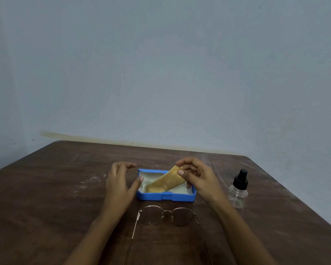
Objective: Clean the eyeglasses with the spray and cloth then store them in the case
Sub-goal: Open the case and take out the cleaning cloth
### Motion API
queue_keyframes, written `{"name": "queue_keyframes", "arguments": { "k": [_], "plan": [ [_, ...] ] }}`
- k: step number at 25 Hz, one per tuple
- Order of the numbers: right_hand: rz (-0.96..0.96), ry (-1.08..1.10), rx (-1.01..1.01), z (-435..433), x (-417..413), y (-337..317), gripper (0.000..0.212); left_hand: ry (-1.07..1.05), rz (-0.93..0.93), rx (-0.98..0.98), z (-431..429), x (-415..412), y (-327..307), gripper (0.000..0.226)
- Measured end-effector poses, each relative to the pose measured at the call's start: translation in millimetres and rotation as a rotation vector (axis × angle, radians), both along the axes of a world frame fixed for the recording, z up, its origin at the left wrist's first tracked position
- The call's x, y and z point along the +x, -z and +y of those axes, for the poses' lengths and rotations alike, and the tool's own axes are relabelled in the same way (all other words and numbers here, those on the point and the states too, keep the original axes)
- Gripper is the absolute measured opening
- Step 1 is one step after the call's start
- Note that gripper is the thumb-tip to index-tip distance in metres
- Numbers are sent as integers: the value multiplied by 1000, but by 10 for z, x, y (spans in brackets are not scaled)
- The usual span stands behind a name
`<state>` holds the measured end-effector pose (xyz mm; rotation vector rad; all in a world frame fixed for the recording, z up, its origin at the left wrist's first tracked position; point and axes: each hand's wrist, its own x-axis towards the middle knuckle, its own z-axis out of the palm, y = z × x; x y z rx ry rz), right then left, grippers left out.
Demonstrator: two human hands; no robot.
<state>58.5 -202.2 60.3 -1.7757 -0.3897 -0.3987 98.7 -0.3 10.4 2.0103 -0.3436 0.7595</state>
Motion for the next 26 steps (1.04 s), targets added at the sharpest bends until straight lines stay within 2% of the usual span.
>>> {"name": "queue_keyframes", "arguments": {
  "k": [2,4,7,12,15,18,22,24,26],
  "plan": [
    [-56,-11,13,17,-9,-7,30,1,-164,99,-23,-54,-96,24],
    [-111,-3,6,35,-22,-25,34,79,-251,207,-89,-109,-189,27],
    [-191,12,-4,69,-31,-55,36,213,-197,290,-206,-174,-248,38],
    [-279,-16,-23,130,-55,-84,35,230,-165,221,-230,-130,-190,34],
    [-314,-31,1,148,-83,-112,27,240,-126,107,-223,-162,-249,29],
    [-336,-59,36,163,-129,-142,23,241,-74,-81,-231,-214,-309,4],
    [-326,-80,-6,219,-167,-140,21,160,6,-266,-251,-261,-387,26],
    [-322,-85,-65,246,-159,-114,24,152,77,-377,-249,-258,-427,26],
    [-335,-73,-127,256,-143,-82,23,203,172,-500,-241,-250,-455,15]
  ]
}}
